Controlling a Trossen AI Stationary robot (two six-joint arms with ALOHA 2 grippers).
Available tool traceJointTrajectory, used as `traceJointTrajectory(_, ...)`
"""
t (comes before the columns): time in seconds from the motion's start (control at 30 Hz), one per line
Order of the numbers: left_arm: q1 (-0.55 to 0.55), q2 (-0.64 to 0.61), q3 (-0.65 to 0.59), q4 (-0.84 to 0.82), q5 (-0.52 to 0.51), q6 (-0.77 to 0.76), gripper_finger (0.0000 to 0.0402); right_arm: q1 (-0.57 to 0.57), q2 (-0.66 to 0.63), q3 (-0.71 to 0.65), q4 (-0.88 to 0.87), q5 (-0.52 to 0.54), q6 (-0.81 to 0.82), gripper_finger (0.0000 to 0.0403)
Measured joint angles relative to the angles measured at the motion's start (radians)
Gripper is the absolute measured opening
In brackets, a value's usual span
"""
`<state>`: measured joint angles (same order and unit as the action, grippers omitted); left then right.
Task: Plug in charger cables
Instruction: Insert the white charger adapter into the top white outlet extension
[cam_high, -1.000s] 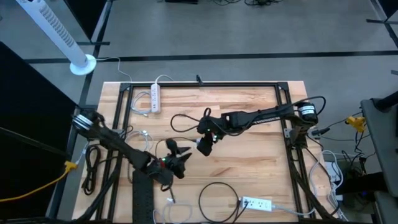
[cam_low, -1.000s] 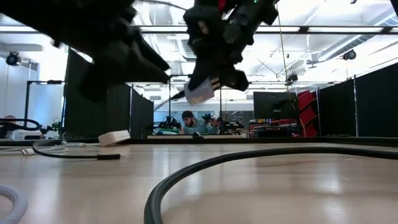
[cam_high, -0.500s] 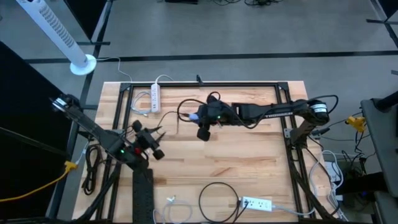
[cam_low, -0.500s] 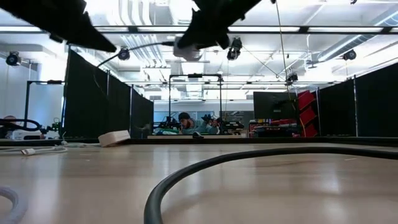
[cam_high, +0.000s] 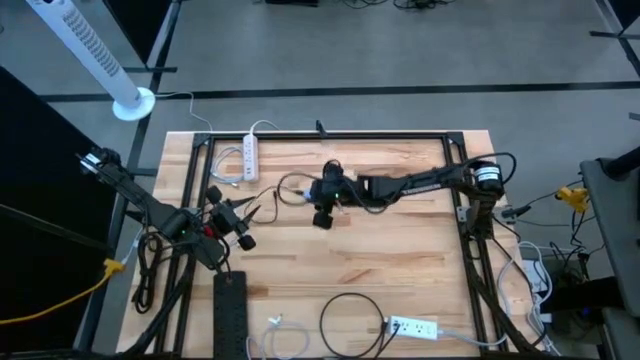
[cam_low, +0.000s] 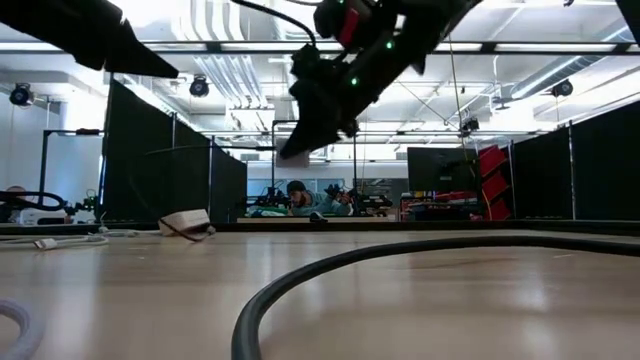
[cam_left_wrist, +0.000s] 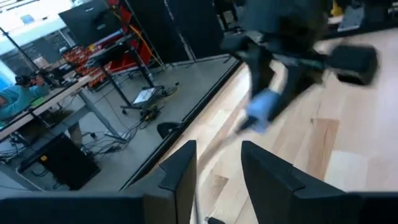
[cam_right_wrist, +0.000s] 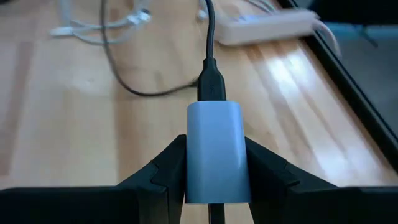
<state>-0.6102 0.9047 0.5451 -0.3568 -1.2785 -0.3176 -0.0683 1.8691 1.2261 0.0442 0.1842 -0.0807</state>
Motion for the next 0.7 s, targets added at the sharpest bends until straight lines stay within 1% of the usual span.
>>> traceJointTrajectory(0.1, 0.003, 0.001, 0.000, -0.001, -0.051, -0.020, 0.0114, 0.043, 0.008, -0.068, 0.147, -0.010, -0.072, 0.0115)
traceJointTrajectory(0.23, 0.003, 0.001, 0.000, 0.007, -0.130, -0.048, 0.0106, 0.059, 0.006, -0.154, 0.265, -0.030, -0.077, 0.0115)
traceJointTrajectory(0.37, 0.007, 0.007, 0.000, 0.007, -0.179, -0.090, 0.0106, 0.065, 0.002, -0.213, 0.282, -0.090, -0.070, 0.0115)
traceJointTrajectory(0.6, 0.019, 0.052, -0.005, 0.003, -0.178, -0.125, 0.0114, 0.088, -0.004, -0.226, 0.284, -0.095, -0.082, 0.0115)
traceJointTrajectory(0.7, 0.037, 0.072, -0.005, 0.002, -0.177, -0.174, 0.0115, 0.088, -0.005, -0.215, 0.294, -0.095, -0.039, 0.0115)
